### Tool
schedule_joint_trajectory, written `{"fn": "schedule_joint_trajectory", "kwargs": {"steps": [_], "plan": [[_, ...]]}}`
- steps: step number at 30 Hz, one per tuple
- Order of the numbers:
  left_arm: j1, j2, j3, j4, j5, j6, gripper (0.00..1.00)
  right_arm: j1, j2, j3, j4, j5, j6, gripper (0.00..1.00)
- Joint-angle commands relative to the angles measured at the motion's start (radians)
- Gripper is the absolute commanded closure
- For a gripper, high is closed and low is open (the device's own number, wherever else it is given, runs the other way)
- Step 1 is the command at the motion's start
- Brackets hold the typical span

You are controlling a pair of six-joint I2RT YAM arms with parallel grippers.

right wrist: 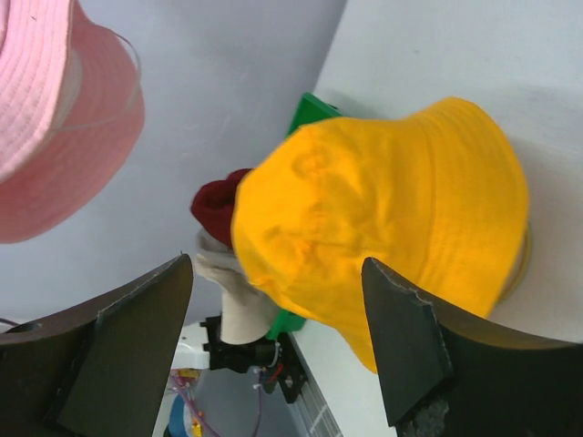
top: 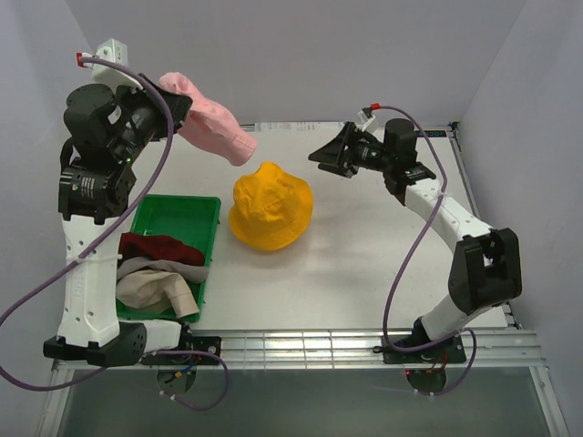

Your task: Stack the hats

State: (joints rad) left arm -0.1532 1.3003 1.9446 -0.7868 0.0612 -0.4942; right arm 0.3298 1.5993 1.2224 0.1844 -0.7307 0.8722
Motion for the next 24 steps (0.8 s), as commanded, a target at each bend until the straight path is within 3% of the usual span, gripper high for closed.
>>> {"fn": "schedule_joint_trajectory", "kwargs": {"steps": [1, 12, 19, 24], "plan": [[0.0, -0.064, -0.039, 0.23, 0.283, -0.015, 1.0, 0.015, -0.074, 0.069, 0.133, -0.023, 0.138, 0.19], [0.001, -0.053, -0.2, 0.602, 0.574, -0.21, 1.0, 0.1, -0.085, 0.014, 0.49, 0.109, 0.537, 0.09], [0.001, -0.001, -0.197, 0.672, 0.631, -0.28, 1.0, 0.161, -0.099, -0.037, 0.621, 0.257, 0.672, 0.05], [0.001, -0.012, -0.245, 0.713, 0.646, -0.297, 1.0, 0.189, -0.067, -0.041, 0.693, 0.267, 0.751, 0.04]]}}
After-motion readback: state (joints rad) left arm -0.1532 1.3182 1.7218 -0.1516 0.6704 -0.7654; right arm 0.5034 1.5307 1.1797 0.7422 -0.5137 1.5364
